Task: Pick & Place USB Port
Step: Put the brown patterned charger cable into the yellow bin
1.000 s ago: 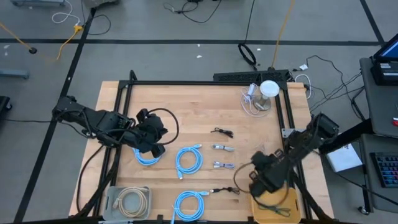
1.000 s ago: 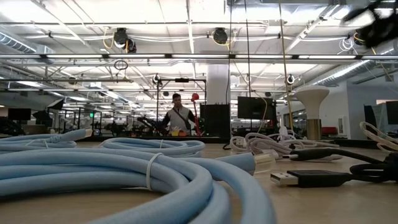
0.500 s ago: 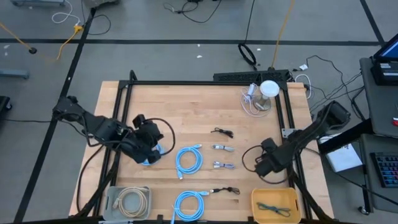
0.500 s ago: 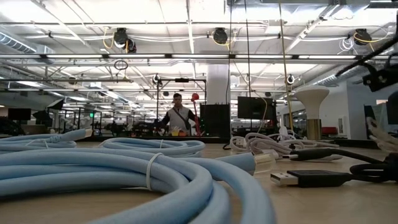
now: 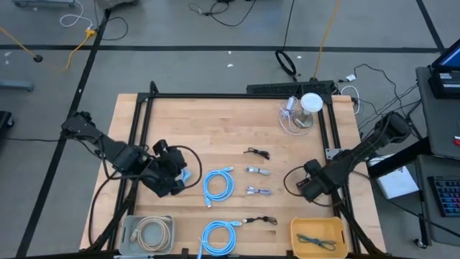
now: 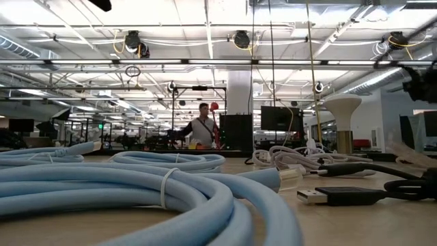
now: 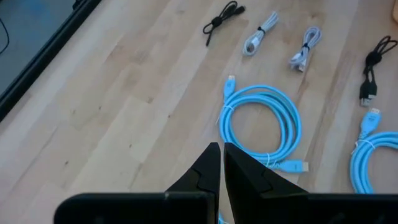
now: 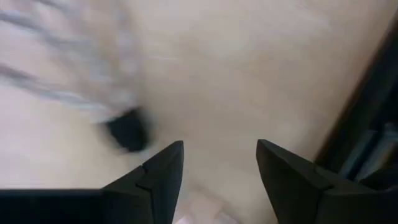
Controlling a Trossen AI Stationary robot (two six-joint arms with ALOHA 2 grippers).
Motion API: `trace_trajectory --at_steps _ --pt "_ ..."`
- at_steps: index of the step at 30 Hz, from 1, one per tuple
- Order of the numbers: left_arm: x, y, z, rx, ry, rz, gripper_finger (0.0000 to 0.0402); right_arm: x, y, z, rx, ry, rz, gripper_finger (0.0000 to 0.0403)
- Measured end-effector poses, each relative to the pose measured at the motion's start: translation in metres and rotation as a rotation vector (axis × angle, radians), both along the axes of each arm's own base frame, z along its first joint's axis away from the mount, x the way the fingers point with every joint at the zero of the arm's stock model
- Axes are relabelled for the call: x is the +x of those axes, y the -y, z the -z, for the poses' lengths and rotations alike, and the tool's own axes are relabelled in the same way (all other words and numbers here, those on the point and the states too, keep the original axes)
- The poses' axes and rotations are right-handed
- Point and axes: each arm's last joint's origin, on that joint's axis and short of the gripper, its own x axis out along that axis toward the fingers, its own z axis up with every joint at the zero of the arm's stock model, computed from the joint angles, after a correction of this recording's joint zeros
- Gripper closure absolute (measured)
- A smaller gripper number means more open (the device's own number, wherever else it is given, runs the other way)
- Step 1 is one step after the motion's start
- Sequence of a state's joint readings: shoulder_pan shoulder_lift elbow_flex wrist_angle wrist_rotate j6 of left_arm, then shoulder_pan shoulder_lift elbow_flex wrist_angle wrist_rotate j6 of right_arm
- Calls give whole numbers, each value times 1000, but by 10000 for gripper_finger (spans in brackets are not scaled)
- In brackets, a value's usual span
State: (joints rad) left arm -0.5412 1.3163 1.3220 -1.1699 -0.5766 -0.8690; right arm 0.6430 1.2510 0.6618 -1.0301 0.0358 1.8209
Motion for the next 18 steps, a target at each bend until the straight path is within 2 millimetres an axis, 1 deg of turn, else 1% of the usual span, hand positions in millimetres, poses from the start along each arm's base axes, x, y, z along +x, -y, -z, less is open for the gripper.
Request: trace_trajectory --at_steps 3,5,10,14,18 --pt "0 1 0 0 0 2 378 3 -1 -10 22 80 -3 206" --pt "0 0 0 0 0 1 378 7 -3 -21 48 137 -13 202" --pt "0 0 0 2 -1 4 378 13 -9 -33 90 183 -99 193" --pt "0 0 0 2 -1 4 378 16 -10 -32 81 171 -148 193" --pt "0 0 0 2 0 3 378 18 -11 -20 61 141 -178 193"
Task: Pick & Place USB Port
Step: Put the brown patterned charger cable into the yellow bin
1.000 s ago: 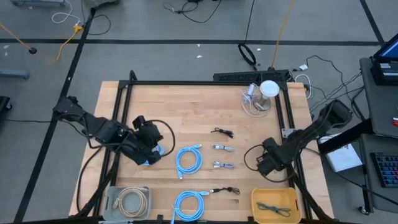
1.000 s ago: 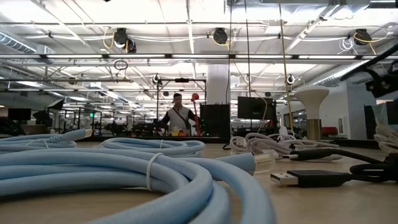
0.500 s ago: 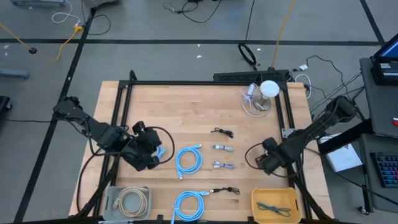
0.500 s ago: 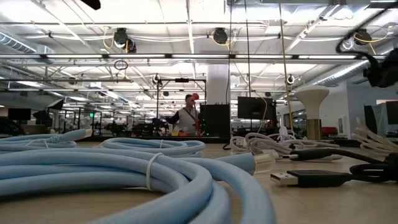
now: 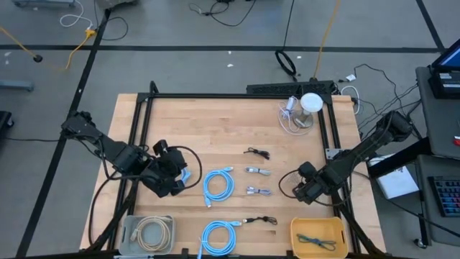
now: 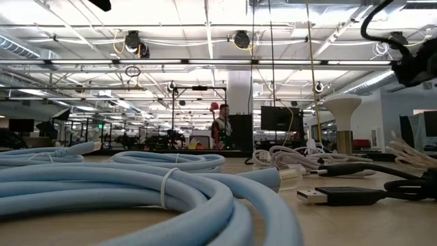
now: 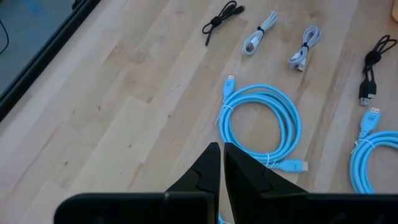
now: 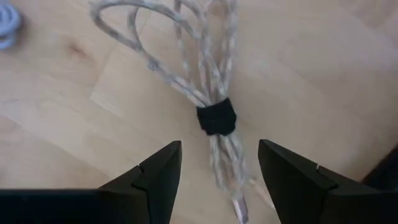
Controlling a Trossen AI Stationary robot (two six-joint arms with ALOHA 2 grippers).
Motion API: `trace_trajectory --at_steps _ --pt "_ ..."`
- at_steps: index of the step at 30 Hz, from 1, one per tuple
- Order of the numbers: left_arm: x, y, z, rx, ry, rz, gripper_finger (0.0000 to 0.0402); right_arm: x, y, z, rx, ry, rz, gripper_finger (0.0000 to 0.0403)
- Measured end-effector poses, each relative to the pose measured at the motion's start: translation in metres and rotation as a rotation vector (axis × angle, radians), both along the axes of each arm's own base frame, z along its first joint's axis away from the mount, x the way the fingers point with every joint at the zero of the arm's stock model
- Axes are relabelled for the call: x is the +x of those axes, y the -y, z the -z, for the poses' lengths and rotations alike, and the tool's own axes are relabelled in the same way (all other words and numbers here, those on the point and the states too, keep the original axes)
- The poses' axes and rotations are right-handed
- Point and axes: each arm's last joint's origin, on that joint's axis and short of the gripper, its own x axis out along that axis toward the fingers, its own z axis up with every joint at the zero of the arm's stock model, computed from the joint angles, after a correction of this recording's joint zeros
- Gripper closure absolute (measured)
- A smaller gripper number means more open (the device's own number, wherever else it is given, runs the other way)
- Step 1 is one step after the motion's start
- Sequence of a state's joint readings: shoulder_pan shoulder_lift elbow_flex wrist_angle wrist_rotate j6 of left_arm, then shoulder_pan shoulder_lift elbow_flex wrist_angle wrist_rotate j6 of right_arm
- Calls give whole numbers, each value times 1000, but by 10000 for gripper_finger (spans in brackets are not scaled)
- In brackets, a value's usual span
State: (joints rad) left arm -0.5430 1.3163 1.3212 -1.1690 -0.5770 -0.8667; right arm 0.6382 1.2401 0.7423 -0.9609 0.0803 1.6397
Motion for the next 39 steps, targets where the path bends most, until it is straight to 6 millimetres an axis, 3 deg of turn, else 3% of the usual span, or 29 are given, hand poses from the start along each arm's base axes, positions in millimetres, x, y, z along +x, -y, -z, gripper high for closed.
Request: trace_trajectory --at_steps 11,15,20,25,29,33,37,39 --pt "0 0 0 -7 2 -7 378 20 -15 33 18 -14 -98 202" --pt "0 0 0 -17 1 -10 378 20 -16 39 9 -68 -147 256" --pt "0 1 0 -23 4 -14 378 20 -16 40 3 -75 -208 370" --pt "0 1 0 -29 7 -20 378 20 -16 34 -8 -71 -238 389" --pt "0 1 0 -31 8 -20 378 22 -25 8 -33 -111 -375 396" --pt "-1 2 0 -31 9 -15 378 25 -40 -39 -57 -145 -525 397" --pt "-1 2 0 -31 8 -16 378 24 -65 -90 -19 -41 -657 398" --pt "-1 3 0 -30 9 -13 378 19 -78 -106 -5 -29 -701 398"
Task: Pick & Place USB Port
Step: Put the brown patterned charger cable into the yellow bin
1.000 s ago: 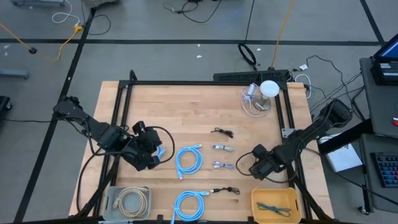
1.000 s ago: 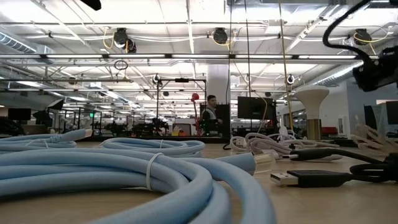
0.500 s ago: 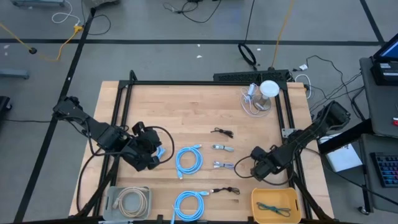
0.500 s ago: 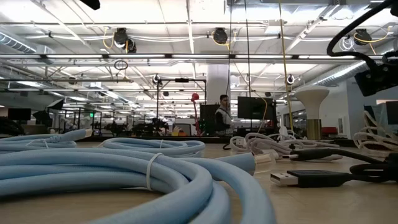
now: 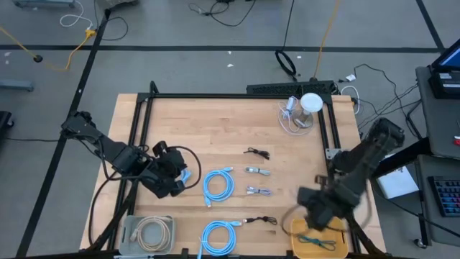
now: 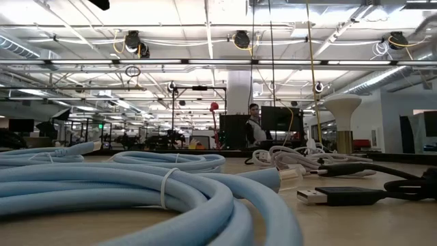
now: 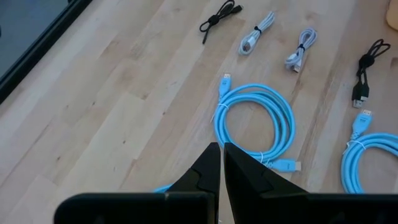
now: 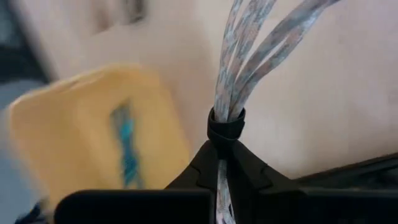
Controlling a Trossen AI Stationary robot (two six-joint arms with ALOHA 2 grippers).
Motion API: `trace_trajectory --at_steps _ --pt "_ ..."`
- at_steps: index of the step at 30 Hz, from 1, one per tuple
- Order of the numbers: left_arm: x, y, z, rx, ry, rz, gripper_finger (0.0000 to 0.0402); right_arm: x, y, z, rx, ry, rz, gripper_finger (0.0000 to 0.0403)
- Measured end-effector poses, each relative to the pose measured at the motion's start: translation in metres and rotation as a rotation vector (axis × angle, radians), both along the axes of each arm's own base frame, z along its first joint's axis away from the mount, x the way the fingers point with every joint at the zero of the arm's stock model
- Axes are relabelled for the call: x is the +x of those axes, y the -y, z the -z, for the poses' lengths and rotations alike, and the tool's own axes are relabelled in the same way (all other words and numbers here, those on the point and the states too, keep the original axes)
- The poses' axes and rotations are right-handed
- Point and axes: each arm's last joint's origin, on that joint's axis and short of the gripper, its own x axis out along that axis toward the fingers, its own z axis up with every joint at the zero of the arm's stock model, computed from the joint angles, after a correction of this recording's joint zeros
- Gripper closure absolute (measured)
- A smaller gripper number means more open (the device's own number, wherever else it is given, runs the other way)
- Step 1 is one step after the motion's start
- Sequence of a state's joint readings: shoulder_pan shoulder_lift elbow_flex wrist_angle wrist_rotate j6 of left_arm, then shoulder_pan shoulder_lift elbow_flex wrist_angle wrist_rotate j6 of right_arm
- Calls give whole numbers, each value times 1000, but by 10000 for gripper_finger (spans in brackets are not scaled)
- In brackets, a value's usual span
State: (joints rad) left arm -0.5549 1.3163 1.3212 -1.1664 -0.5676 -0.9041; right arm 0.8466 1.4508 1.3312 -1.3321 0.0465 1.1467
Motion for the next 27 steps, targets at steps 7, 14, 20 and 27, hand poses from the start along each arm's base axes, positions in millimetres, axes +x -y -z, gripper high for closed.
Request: trace_trajectory --at_steps 7,14,20,27 --pt "-2 4 0 10 1 16 378 -16 -46 5 -16 -142 -53 398" --pt "-4 3 1 14 -21 27 378 -7 -92 34 128 -134 -46 398" --pt "-4 3 1 23 -35 48 378 -9 -107 42 74 -176 -72 398" --pt "-4 3 1 24 -44 53 378 -10 -110 44 79 -198 -65 397"
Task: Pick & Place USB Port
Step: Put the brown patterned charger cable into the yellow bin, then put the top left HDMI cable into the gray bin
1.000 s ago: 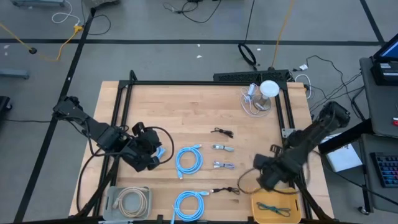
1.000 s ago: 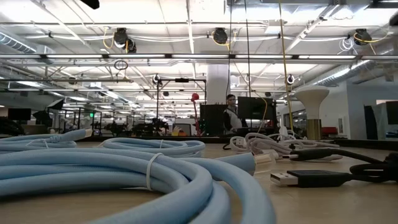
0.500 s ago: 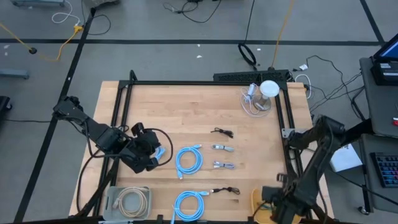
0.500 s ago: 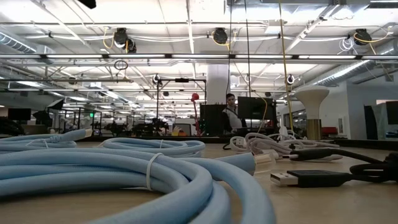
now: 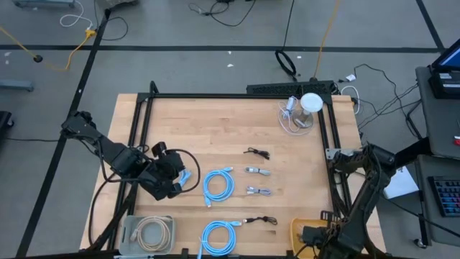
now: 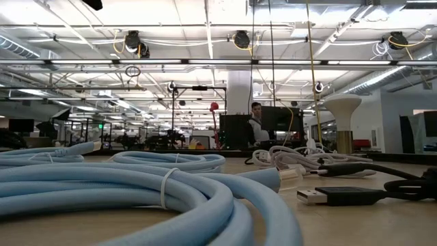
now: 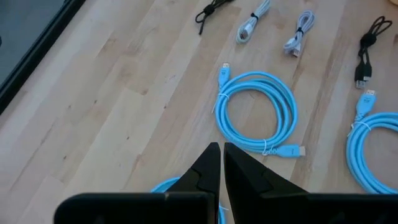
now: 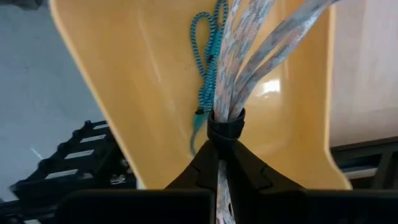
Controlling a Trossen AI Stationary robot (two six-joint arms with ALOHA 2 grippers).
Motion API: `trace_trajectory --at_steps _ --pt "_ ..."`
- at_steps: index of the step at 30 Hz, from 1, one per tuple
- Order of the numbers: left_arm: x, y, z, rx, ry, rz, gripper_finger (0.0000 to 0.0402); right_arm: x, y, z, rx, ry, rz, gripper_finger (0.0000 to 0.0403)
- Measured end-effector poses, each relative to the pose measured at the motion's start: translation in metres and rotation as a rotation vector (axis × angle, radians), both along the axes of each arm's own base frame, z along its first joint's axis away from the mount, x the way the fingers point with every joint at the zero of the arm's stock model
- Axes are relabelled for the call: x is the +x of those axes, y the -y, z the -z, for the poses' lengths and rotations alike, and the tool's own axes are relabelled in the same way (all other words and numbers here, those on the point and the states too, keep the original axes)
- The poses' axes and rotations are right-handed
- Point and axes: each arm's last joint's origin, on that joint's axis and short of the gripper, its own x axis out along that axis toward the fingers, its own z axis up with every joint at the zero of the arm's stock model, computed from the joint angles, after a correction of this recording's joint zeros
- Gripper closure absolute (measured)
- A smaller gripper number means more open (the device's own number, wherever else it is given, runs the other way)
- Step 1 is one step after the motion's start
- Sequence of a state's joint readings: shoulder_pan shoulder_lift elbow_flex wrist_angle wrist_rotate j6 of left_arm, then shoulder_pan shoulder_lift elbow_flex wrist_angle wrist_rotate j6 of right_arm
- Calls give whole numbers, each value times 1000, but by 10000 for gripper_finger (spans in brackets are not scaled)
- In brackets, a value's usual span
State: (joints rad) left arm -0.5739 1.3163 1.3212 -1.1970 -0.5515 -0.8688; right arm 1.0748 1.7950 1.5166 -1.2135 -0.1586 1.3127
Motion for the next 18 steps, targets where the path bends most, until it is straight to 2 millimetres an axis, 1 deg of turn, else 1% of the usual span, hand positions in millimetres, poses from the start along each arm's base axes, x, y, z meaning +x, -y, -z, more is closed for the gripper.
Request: trace_trajectory --at_steps 2,7,10,13,16,18 --pt "0 1 0 -2 -2 4 378 0 0 -1 4 3 11 384" --pt "-3 4 0 0 -4 19 378 0 0 -1 -11 7 59 319" --pt "-3 5 0 4 -1 22 378 1 1 -1 -21 18 94 289" --pt "-3 5 0 5 1 21 378 0 1 -1 -29 20 113 273" --pt "-4 6 0 1 3 19 378 1 3 -1 -56 42 135 269" --pt "-5 7 0 1 7 19 378 4 8 -2 -92 59 154 269"
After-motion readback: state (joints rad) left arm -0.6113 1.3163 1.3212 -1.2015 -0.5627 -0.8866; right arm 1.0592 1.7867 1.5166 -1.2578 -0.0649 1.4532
